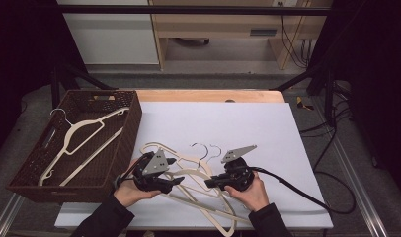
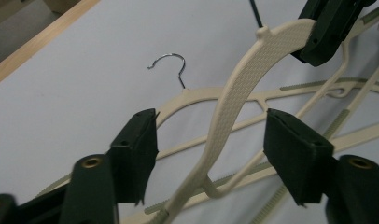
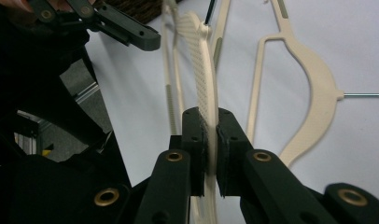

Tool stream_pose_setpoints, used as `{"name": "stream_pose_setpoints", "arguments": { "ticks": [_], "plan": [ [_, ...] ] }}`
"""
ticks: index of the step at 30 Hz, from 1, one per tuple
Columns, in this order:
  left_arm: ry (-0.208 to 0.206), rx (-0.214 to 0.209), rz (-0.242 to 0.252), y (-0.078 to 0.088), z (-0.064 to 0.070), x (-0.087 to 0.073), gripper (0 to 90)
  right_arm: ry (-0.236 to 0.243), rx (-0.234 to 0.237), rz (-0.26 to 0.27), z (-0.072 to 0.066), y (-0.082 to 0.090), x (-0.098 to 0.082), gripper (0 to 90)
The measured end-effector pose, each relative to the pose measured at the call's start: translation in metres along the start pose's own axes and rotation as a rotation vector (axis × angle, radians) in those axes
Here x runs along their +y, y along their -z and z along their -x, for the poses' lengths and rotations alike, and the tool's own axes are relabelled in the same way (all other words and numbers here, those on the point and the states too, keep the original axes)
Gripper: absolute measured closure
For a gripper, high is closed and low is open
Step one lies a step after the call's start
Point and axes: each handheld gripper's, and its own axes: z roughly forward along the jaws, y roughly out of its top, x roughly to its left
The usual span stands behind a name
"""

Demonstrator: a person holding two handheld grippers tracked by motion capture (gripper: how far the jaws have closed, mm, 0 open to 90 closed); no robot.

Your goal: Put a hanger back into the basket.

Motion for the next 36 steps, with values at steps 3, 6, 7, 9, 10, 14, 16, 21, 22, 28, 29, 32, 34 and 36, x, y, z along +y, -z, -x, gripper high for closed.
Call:
{"name": "stream_pose_setpoints", "arguments": {
  "ticks": [3, 6, 7, 9, 10, 14, 16, 21, 22, 28, 29, 32, 34, 36],
  "plan": [
    [0.024, -0.014, 0.022, 0.008, -0.003, 0.001, 26.4, 0.009, 0.002, 0.017, -0.002, 0.005, 0.001, 86.6],
    [0.030, -0.021, 0.033, 0.012, -0.004, 0.003, 24.7, 0.029, -0.018, 0.028, -0.004, 0.013, 0.002, 86.7],
    [0.032, -0.024, 0.033, 0.013, -0.004, 0.004, 24.4, 0.029, -0.016, 0.029, -0.004, 0.014, 0.002, 86.7],
    [0.029, -0.028, 0.035, 0.013, -0.003, 0.005, 24.5, 0.054, -0.015, 0.034, -0.006, 0.015, 0.003, 86.7],
    [0.029, -0.035, 0.039, 0.012, -0.003, 0.006, 25.3, 0.054, -0.015, 0.033, -0.007, 0.016, 0.004, 86.7],
    [0.006, -0.053, 0.030, 0.009, 0.001, 0.008, 29.6, 0.098, 0.005, 0.035, -0.014, 0.013, 0.008, 86.7],
    [-0.001, -0.068, 0.033, 0.009, 0.003, 0.010, 34.2, 0.111, 0.018, 0.030, -0.019, 0.012, 0.009, 86.7],
    [-0.021, -0.086, 0.026, 0.006, 0.007, 0.011, 43.6, 0.146, 0.039, 0.033, -0.026, 0.011, 0.012, 86.7],
    [-0.027, -0.090, 0.019, 0.005, 0.007, 0.012, 46.3, 0.155, 0.045, 0.034, -0.027, 0.011, 0.012, 86.7],
    [-0.023, -0.119, 0.010, 0.007, 0.009, 0.012, 64.8, 0.164, 0.059, 0.033, -0.028, 0.010, 0.012, 86.6],
    [-0.030, -0.114, 0.006, 0.007, 0.009, 0.012, 66.6, 0.165, 0.060, 0.033, -0.028, 0.010, 0.012, 86.6],
    [-0.033, -0.108, -0.002, 0.009, 0.011, 0.014, 67.9, 0.168, 0.062, 0.032, -0.027, 0.011, 0.012, 86.3],
    [-0.033, -0.102, -0.001, 0.009, 0.013, 0.014, 68.8, 0.169, 0.054, 0.039, -0.027, 0.012, 0.012, 85.5],
    [-0.029, -0.104, -0.004, 0.010, 0.014, 0.015, 70.9, 0.179, 0.029, 0.049, -0.028, 0.013, 0.012, 82.7]
  ]
}}
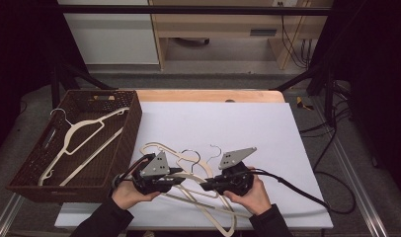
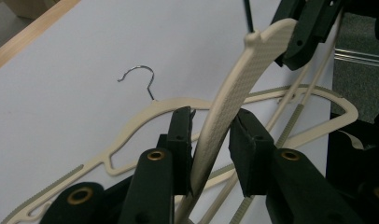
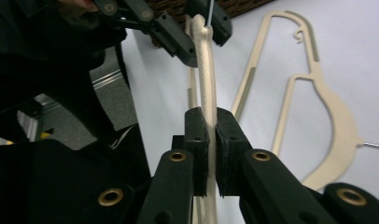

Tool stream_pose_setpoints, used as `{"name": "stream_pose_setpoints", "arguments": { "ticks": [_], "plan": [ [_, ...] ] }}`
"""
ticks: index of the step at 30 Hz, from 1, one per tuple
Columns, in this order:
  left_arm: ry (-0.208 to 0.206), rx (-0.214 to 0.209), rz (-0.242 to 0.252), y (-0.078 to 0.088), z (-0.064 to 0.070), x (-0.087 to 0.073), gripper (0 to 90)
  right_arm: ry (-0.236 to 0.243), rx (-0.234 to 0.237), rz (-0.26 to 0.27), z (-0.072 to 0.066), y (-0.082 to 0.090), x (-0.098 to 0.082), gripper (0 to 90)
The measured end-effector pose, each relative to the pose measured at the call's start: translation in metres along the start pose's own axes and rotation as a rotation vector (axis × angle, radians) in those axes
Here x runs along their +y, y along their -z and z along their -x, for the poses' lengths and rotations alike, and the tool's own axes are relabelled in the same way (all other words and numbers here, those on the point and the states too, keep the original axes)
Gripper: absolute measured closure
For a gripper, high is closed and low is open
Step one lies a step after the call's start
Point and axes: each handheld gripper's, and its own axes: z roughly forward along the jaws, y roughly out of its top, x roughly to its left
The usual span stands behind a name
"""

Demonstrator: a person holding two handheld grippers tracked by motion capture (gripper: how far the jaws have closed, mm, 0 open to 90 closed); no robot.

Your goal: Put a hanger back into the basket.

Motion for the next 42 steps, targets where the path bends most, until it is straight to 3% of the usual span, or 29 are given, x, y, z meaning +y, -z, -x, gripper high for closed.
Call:
{"name": "stream_pose_setpoints", "arguments": {
  "ticks": [10, 16, 19, 24, 28, 34, 39, 42],
  "plan": [
    [0.023, -0.051, -0.015, 0.001, 0.007, 0.005, 80.5, 0.020, -0.117, 0.054, 0.001, 0.004, -0.001, 67.3],
    [0.056, -0.090, 0.017, 0.000, 0.014, 0.009, 85.8, 0.047, -0.174, 0.087, 0.002, 0.003, -0.002, 52.5],
    [0.077, -0.078, 0.033, 0.003, 0.013, 0.009, 86.0, 0.050, -0.182, 0.118, 0.001, 0.005, -0.002, 43.8],
    [0.115, -0.024, 0.053, 0.008, 0.009, 0.008, 86.0, 0.088, -0.247, 0.176, -0.001, 0.016, -0.003, 29.2],
    [0.150, 0.016, 0.073, 0.015, 0.004, 0.008, 86.0, 0.046, -0.300, 0.221, 0.005, 0.032, -0.008, 20.2],
    [0.176, 0.071, 0.106, 0.030, -0.001, 0.008, 86.0, -0.030, -0.352, 0.270, 0.016, 0.053, -0.021, 14.7],
    [0.195, 0.098, 0.136, 0.045, -0.007, 0.008, 86.0, -0.103, -0.408, 0.292, 0.024, 0.062, -0.030, 7.9],
    [0.199, 0.115, 0.153, 0.055, -0.010, 0.010, 86.0, -0.116, -0.440, 0.296, 0.026, 0.066, -0.034, 4.4]
  ]
}}
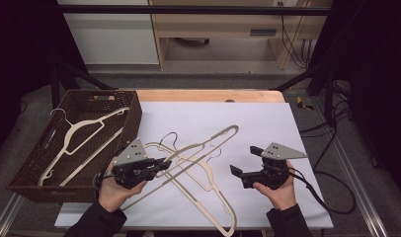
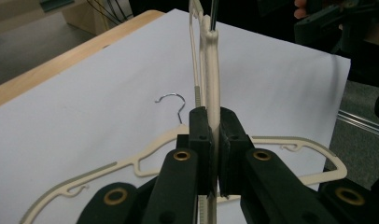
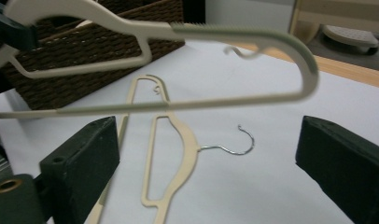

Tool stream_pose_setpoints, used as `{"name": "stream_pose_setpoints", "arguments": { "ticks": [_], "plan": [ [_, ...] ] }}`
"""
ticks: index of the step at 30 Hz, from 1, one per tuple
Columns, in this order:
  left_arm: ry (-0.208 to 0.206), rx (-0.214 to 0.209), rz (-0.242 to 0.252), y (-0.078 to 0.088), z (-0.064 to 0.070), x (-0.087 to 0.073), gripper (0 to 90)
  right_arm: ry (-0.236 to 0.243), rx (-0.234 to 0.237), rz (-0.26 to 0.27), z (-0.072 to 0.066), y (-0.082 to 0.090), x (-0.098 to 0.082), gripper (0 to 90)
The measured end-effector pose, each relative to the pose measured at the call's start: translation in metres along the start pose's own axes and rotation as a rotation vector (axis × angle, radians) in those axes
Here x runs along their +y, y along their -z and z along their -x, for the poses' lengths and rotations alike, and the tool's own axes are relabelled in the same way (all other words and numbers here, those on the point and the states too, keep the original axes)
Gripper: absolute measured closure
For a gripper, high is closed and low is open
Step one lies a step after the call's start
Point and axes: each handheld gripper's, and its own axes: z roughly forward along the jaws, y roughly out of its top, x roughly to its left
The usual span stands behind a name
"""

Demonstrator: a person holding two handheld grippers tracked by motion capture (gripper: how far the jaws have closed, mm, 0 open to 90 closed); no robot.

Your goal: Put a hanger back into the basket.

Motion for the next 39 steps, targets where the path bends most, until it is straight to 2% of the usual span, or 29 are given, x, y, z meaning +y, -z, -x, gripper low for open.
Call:
{"name": "stream_pose_setpoints", "arguments": {
  "ticks": [7, 11, 15, 18, 23, 29, 33, 39],
  "plan": [
    [0.013, 0.035, 0.056, 0.028, -0.012, 0.015, 86.0, -0.018, -0.048, 0.007, 0.008, 0.012, -0.009, 2.3],
    [0.014, 0.047, 0.070, 0.043, -0.021, 0.024, 86.0, -0.033, -0.069, 0.010, 0.012, 0.021, -0.016, 2.3],
    [0.017, 0.077, 0.070, 0.056, -0.035, 0.033, 86.0, -0.037, -0.098, 0.024, 0.015, 0.028, -0.019, 2.9],
    [0.034, 0.102, 0.066, 0.066, -0.048, 0.036, 86.0, -0.041, -0.121, 0.034, 0.017, 0.034, -0.020, 2.6],
    [0.057, 0.126, 0.068, 0.082, -0.070, 0.039, 86.0, -0.041, -0.134, 0.016, 0.019, 0.035, -0.024, 2.6],
    [0.078, 0.181, 0.061, 0.102, -0.102, 0.036, 86.0, -0.032, -0.134, 0.009, 0.019, 0.034, -0.025, 2.6],
    [0.088, 0.222, 0.055, 0.113, -0.125, 0.027, 86.1, -0.034, -0.133, 0.009, 0.019, 0.034, -0.025, 2.6],
    [0.101, 0.266, 0.039, 0.123, -0.151, 0.010, 86.0, -0.034, -0.133, 0.001, 0.019, 0.032, -0.025, 2.6]
  ]
}}
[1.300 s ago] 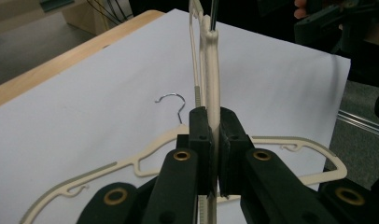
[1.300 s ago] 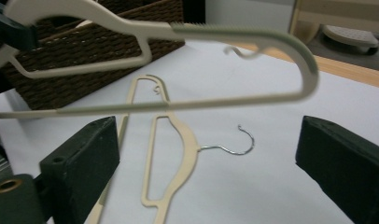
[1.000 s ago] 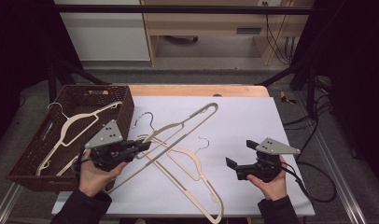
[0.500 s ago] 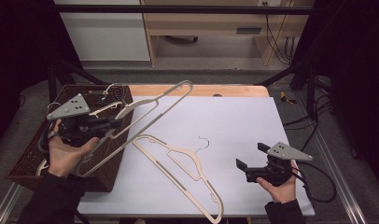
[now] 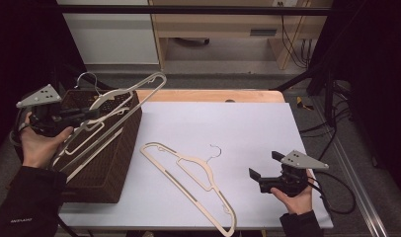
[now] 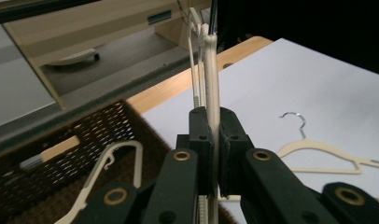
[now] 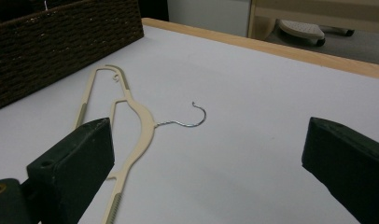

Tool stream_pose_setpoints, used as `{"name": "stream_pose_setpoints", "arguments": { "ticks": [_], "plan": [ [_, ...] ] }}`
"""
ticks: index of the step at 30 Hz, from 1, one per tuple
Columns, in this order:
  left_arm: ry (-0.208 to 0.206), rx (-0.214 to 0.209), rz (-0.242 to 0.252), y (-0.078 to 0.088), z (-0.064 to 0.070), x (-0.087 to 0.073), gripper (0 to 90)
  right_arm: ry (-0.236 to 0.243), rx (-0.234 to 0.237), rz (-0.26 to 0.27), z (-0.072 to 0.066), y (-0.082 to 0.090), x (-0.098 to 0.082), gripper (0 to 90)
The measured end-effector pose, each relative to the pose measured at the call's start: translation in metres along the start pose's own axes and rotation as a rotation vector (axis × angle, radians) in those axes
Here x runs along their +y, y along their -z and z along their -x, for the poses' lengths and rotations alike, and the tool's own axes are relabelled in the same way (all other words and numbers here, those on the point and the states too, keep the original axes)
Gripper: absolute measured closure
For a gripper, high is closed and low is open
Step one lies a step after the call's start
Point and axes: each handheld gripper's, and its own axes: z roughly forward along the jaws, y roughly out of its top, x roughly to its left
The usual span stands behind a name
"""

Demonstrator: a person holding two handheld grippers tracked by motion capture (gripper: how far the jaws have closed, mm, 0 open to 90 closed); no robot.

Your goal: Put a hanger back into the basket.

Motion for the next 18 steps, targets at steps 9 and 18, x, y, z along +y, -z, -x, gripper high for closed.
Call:
{"name": "stream_pose_setpoints", "arguments": {
  "ticks": [9, 18],
  "plan": [
    [0.045, 0.042, -0.024, 0.004, -0.031, -0.025, 86.0, 0.005, 0.001, -0.004, 0.000, -0.001, 0.000, 2.6],
    [0.077, 0.078, -0.044, 0.012, -0.058, -0.046, 85.9, 0.004, 0.001, -0.004, 0.001, -0.001, 0.000, 2.6]
  ]
}}
